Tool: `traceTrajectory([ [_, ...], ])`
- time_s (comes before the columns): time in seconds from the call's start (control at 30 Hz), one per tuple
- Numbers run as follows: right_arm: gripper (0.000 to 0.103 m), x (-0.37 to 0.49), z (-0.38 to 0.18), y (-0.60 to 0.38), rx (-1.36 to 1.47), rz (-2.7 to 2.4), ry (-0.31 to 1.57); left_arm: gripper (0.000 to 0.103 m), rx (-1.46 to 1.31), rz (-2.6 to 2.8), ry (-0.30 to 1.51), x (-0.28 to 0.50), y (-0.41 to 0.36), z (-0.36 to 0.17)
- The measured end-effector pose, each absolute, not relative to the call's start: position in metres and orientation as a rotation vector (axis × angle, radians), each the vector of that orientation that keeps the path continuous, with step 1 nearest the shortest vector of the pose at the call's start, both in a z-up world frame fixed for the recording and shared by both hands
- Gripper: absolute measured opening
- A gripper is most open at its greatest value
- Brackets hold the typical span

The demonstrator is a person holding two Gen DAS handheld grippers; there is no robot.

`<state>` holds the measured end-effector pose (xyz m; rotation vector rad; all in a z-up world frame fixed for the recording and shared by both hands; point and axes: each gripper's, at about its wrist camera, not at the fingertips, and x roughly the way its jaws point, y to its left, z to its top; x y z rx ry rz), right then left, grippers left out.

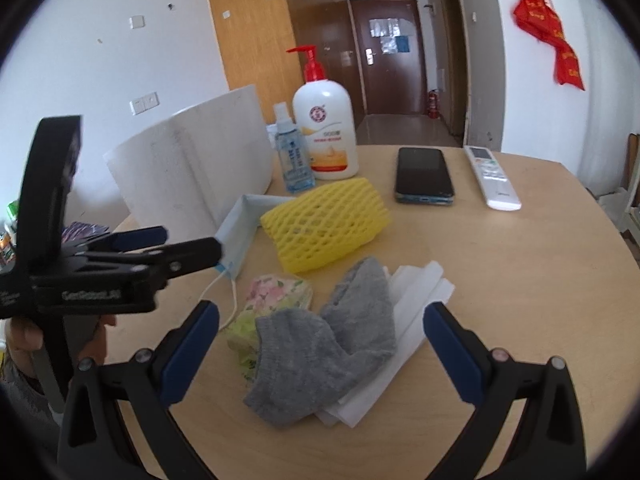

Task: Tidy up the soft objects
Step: 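Lower the left gripper onto the blue mask while the right gripper lowers onto the grey sock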

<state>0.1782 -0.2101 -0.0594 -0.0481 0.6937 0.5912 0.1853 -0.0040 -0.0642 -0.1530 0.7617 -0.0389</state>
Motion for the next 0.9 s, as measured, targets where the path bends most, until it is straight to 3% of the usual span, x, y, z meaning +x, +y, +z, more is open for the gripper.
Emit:
traceTrajectory([
  [0.17, 0.093, 0.182, -0.064, -0.203, -0.099, 0.603, 0.703, 0.103, -0.15, -0.038, 0.792, 0.196, -0.008, -0.07],
  [0.47, 0.092, 0.197, -0.075, -0.205, -0.087, 0.624, 0.747, 0.101, -0.16, -0.021, 0.849, 0.211, -0.006, -0.082],
  [0.53, 0.09, 0.198, -0.077, -0.205, -0.087, 0.634, 0.757, 0.097, -0.159, -0.017, 0.859, 0.213, -0.006, -0.084],
  [0.6, 0.075, 0.199, -0.08, -0.203, -0.096, 0.641, 0.774, 0.096, -0.162, -0.015, 0.868, 0.215, -0.005, -0.087],
  [0.9, 0.074, 0.197, -0.083, -0.202, -0.112, 0.649, 0.801, 0.082, -0.178, -0.015, 0.897, 0.222, -0.001, -0.094],
])
